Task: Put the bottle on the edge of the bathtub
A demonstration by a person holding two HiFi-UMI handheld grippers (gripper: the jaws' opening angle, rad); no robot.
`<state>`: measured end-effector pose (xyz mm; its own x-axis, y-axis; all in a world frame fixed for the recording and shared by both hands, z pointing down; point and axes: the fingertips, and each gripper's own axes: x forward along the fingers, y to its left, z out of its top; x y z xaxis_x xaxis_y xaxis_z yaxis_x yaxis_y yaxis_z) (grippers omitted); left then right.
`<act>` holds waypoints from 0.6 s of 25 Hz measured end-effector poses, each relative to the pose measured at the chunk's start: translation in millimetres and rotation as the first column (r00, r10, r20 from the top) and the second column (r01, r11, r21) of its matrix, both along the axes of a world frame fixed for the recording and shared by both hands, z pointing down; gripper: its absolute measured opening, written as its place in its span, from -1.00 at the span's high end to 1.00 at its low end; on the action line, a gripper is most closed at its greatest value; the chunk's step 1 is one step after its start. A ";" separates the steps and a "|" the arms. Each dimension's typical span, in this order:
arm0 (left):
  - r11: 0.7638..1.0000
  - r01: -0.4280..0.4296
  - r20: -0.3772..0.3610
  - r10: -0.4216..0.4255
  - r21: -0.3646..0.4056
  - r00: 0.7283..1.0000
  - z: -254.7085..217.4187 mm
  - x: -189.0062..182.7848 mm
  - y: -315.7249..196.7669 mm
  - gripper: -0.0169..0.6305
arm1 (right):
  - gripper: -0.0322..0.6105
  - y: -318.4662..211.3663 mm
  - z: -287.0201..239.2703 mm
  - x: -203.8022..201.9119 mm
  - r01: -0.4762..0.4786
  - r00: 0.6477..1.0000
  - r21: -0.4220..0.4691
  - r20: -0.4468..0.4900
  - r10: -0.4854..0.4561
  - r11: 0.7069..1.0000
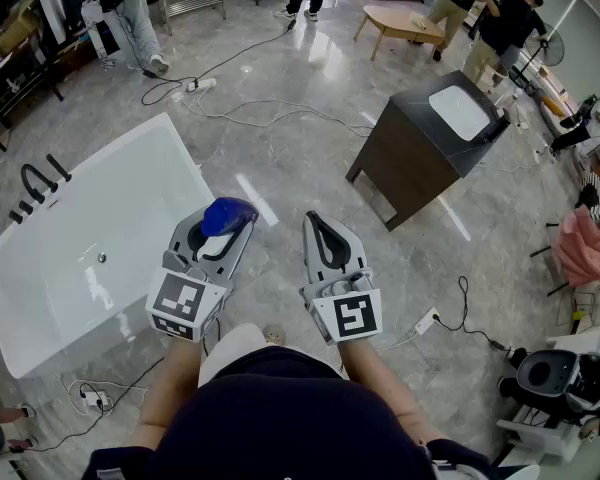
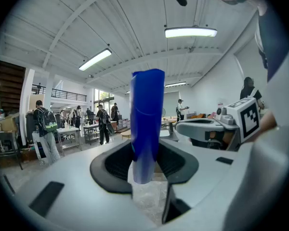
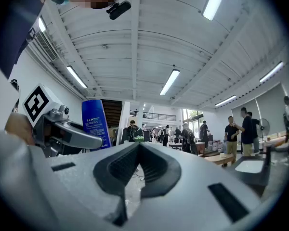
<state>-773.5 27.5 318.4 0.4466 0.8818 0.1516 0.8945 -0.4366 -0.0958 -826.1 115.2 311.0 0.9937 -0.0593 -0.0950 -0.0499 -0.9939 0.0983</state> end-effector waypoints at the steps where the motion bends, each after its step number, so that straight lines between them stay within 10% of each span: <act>1: 1.000 0.005 -0.005 -0.005 -0.005 1.000 -0.6 0.7 2.3 0.48 | 0.90 2.5 1.1 0.4 0.000 1.000 0.006 0.000 0.000 1.000; 15: 0.999 0.041 0.012 -0.041 -0.034 0.999 3.6 64.6 31.3 0.48 | 0.90 44.8 10.0 57.9 -0.023 1.000 0.043 0.005 0.023 0.999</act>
